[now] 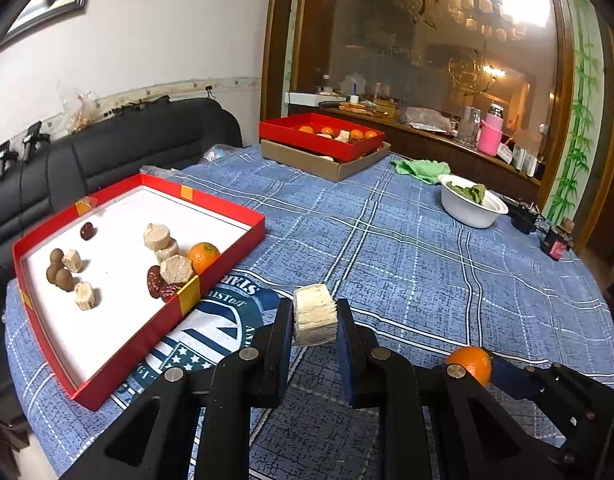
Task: Organize fruits
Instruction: 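Lift the orange with the right tool while the left tool lifts the beige cube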
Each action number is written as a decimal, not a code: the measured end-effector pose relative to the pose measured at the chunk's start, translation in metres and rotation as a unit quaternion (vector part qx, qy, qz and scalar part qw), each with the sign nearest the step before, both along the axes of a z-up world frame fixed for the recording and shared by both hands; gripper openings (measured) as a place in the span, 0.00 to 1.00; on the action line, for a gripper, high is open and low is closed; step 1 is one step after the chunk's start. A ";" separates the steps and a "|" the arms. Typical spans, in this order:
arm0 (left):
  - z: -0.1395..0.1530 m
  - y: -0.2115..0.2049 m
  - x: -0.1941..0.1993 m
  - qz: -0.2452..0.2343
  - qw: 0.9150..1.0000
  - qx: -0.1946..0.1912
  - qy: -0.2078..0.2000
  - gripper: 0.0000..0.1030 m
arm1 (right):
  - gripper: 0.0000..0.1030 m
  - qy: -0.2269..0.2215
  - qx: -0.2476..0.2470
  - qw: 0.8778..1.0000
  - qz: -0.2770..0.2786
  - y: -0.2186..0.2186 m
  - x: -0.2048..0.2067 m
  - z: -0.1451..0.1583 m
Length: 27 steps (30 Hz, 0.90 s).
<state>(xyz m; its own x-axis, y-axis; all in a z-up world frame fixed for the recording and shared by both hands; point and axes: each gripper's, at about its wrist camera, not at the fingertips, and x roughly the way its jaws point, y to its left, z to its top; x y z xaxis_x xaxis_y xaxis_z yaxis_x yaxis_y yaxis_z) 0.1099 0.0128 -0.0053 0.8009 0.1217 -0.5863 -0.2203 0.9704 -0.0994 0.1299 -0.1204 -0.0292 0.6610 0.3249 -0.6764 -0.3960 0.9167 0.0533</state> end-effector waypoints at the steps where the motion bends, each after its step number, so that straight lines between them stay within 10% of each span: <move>1: 0.000 0.000 0.000 -0.002 1.000 -0.003 0.001 0.19 | 0.31 0.002 0.001 1.000 0.001 0.000 0.001 -0.001; 27: 0.005 -0.007 -0.008 0.012 0.999 0.028 -0.019 0.19 | 0.31 0.004 0.013 1.000 0.013 0.001 -0.001 0.000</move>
<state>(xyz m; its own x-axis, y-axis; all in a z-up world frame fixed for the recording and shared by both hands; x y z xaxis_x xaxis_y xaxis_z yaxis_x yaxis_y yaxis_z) 0.1019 0.0061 0.0001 0.8191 0.1728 -0.5471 -0.2406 0.9691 -0.0542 0.1286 -0.1196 -0.0296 0.6473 0.3589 -0.6725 -0.4184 0.9047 0.0801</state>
